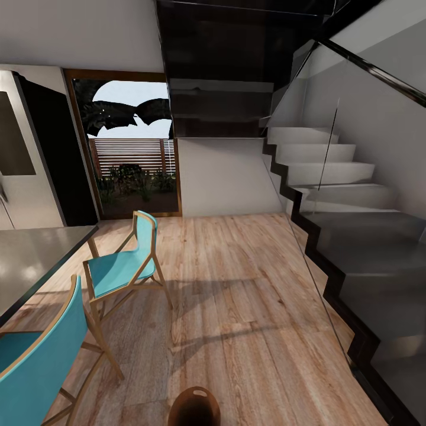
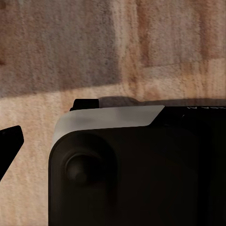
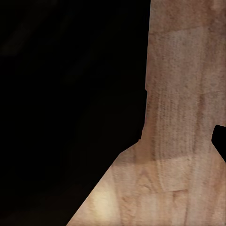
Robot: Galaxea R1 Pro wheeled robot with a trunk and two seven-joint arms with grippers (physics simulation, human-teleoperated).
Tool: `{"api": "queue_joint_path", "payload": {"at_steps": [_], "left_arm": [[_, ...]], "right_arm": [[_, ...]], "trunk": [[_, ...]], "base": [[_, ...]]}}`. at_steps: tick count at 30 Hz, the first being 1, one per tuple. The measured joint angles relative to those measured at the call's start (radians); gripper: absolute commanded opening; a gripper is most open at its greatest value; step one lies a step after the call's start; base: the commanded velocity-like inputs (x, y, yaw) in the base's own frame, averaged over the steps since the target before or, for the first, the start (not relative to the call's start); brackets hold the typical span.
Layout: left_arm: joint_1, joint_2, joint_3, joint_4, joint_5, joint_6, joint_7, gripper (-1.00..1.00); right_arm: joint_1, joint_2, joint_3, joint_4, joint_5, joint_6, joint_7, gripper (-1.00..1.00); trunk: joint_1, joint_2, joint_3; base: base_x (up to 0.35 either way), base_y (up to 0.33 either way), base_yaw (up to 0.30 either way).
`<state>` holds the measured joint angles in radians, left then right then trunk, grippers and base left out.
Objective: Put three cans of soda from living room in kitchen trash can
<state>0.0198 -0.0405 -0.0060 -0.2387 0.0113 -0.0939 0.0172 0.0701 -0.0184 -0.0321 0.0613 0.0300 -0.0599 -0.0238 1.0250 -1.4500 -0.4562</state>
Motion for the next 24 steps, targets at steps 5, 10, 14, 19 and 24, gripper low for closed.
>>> {"api": "queue_joint_path", "payload": {"at_steps": [5, 10, 14, 19, 24], "left_arm": [[0.000, 0.000, 0.000, 0.000, 0.000, 0.000, 0.000, 1.00], [0.000, 0.000, 0.000, 0.000, 0.000, 0.000, 0.000, 1.00], [0.000, 0.000, 0.000, 0.000, 0.000, 0.000, 0.000, 1.00], [0.000, 0.000, 0.000, 0.000, 0.000, 0.000, 0.000, 1.00], [0.000, 0.000, 0.000, 0.000, 0.000, 0.000, 0.000, 1.00]], "right_arm": [[0.000, 0.000, 0.000, 0.000, 0.000, 0.000, 0.000, 1.00], [0.000, 0.000, 0.000, 0.000, 0.000, 0.000, 0.000, 1.00], [0.000, 0.000, 0.000, 0.000, 0.000, 0.000, 0.000, 1.00], [0.000, 0.000, 0.000, 0.000, 0.000, 0.000, 0.000, 1.00], [0.000, 0.000, 0.000, 0.000, 0.000, 0.000, 0.000, 1.00]], "trunk": [[0.000, 0.000, 0.000], [0.000, 0.000, 0.000], [0.000, 0.000, 0.000], [0.000, 0.000, 0.000], [0.000, 0.000, 0.000]], "base": [[0.000, 0.000, 0.000], [0.000, 0.000, 0.000], [0.000, 0.000, 0.000], [0.000, 0.000, 0.000], [0.000, 0.000, 0.000]]}}
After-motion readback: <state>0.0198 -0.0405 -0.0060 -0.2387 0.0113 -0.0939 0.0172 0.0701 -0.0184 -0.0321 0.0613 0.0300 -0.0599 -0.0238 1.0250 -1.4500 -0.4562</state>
